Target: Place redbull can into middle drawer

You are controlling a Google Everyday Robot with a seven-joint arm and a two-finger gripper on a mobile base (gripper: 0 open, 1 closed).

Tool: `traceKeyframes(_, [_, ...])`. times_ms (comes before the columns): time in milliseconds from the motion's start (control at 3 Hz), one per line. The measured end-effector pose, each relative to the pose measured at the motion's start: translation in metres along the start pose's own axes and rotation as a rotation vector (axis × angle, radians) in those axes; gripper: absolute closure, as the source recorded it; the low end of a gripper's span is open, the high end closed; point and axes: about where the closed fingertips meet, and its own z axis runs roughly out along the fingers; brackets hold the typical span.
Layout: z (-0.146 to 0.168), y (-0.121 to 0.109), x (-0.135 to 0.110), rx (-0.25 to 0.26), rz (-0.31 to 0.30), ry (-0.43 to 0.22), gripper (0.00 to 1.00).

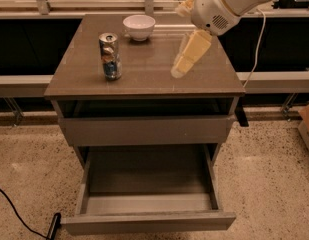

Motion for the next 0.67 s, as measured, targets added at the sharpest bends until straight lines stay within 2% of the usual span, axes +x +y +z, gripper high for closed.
traceKeyframes(333, [0.0037, -0.0083, -0.0089, 0.028, 0.004, -0.034, 0.0])
traceKeyframes(667, [0.0094, -0.0076, -0.0118, 0.013, -0.003, -0.044, 0.0])
